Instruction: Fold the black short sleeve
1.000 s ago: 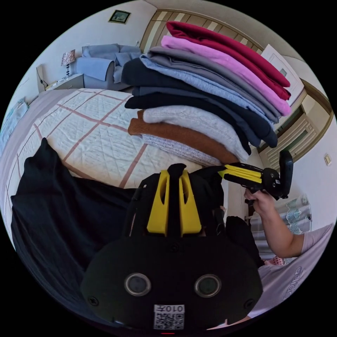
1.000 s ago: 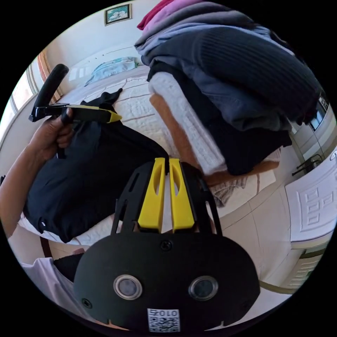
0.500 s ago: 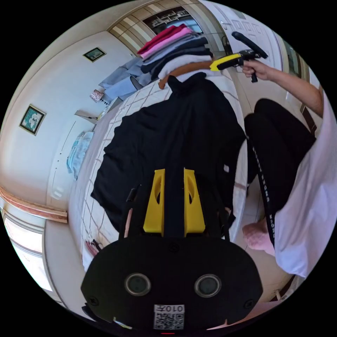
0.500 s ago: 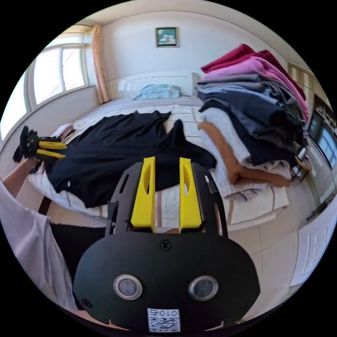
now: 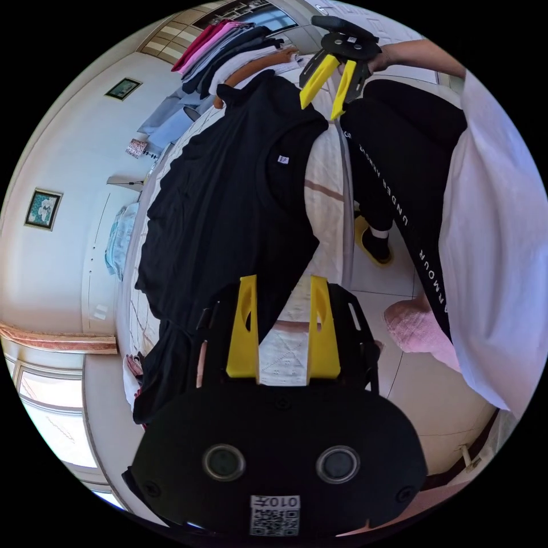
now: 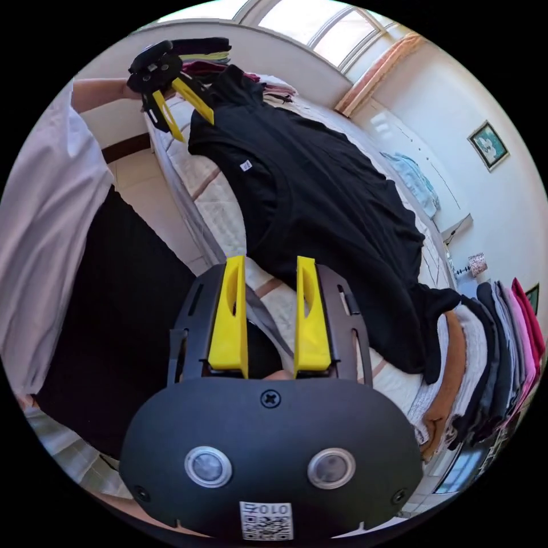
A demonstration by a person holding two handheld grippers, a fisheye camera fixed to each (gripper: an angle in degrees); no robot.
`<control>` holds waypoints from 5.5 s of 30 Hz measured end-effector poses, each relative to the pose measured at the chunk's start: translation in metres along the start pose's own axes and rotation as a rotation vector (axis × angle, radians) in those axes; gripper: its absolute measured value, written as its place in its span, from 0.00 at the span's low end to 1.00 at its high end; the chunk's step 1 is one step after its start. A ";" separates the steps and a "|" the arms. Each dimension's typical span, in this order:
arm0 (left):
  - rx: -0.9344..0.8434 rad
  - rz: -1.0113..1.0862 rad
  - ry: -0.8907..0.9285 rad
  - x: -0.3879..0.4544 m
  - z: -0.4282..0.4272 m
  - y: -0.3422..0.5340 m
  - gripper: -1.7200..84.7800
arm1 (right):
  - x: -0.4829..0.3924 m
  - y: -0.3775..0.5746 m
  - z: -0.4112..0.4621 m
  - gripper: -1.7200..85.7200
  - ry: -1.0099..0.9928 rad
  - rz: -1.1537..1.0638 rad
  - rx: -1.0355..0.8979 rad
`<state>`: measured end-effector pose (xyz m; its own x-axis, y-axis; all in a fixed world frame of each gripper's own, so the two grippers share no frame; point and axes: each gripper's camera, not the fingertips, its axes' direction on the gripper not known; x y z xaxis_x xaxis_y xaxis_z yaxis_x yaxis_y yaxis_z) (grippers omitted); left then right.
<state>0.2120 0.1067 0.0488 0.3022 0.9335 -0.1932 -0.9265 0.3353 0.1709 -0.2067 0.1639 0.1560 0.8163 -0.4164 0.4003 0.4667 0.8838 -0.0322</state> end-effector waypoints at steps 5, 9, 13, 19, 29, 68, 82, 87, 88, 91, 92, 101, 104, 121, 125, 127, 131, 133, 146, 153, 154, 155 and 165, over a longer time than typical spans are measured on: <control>0.006 0.039 0.051 -0.002 -0.014 0.011 0.08 | -0.004 -0.022 0.000 0.09 0.081 0.066 -0.026; 0.033 0.014 0.108 -0.021 -0.037 0.025 0.05 | 0.012 -0.022 -0.028 0.07 -0.036 0.065 -0.006; 0.021 0.010 0.190 -0.028 -0.042 0.033 0.04 | 0.016 -0.022 -0.044 0.07 -0.098 0.029 -0.037; -0.041 -0.016 0.201 -0.013 -0.005 0.052 0.04 | 0.009 -0.018 0.003 0.07 -0.155 0.021 -0.128; -0.004 -0.855 0.338 -0.093 -0.007 0.197 0.12 | 0.036 0.005 -0.003 0.06 -0.410 0.137 -0.062; 0.329 -1.159 -0.008 -0.352 0.057 0.300 0.05 | 0.386 0.002 0.140 0.11 0.001 0.654 0.046; -0.035 -1.421 0.397 -0.667 0.440 0.242 0.15 | 0.760 -0.040 0.465 0.16 -0.341 0.993 -0.035; -0.086 -1.459 0.316 -0.683 0.478 0.221 0.14 | 0.757 -0.056 0.519 0.14 -0.355 0.982 -0.067; -0.123 -1.461 0.275 -0.685 0.482 0.215 0.13 | 0.752 -0.064 0.520 0.13 -0.287 0.968 -0.087; -0.004 -1.278 0.329 -0.694 0.482 0.186 0.06 | 0.741 -0.086 0.521 0.07 -0.302 0.898 -0.098; 0.007 -1.245 0.371 -0.697 0.483 0.179 0.06 | 0.737 -0.096 0.520 0.06 -0.303 0.845 -0.104; 0.053 -1.343 0.169 -0.738 0.464 0.193 0.02 | 0.790 -0.109 0.500 0.04 -0.007 0.789 -0.149; 0.015 -1.350 0.077 -0.732 0.476 0.185 0.02 | 0.771 -0.119 0.525 0.04 0.084 0.687 -0.116; 0.176 -1.344 0.065 -0.736 0.447 0.148 0.03 | 0.755 -0.130 0.486 0.09 0.034 0.776 -0.186; 0.136 -1.207 0.083 -0.692 0.397 0.138 0.02 | 0.683 -0.110 0.482 0.10 0.001 0.640 -0.346; 0.066 -1.191 -0.023 -0.657 0.371 0.143 0.02 | 0.668 -0.087 0.495 0.10 -0.036 0.651 -0.410; 0.018 -1.132 0.162 -0.626 0.373 0.140 0.02 | 0.659 -0.048 0.519 0.10 -0.287 0.747 -0.411; 0.059 -1.139 0.115 -0.614 0.366 0.133 0.02 | 0.658 -0.047 0.525 0.11 -0.341 0.768 -0.389; -0.172 -0.558 -0.073 -0.657 0.443 -0.009 0.04 | 0.674 -0.077 0.549 0.12 -0.306 0.657 -0.483; -0.264 -0.456 -0.138 -0.687 0.462 -0.026 0.02 | 0.687 -0.063 0.551 0.12 -0.358 0.709 -0.435; -0.279 -0.625 -0.126 -0.709 0.462 -0.009 0.02 | 0.687 -0.062 0.558 0.12 -0.375 0.709 -0.450; -0.291 -0.729 -0.135 -0.721 0.460 0.004 0.02 | 0.686 -0.062 0.564 0.12 -0.374 0.702 -0.468; -0.046 -1.160 0.063 -0.737 0.423 0.126 0.06 | 0.702 -0.050 0.544 0.11 -0.410 0.769 -0.372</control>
<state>-0.0326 -0.4850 0.6209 0.9641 0.0611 -0.2584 -0.1089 0.9785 -0.1750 0.1576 -0.0562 0.9369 0.7951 0.4219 0.4357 -0.0134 0.7304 -0.6829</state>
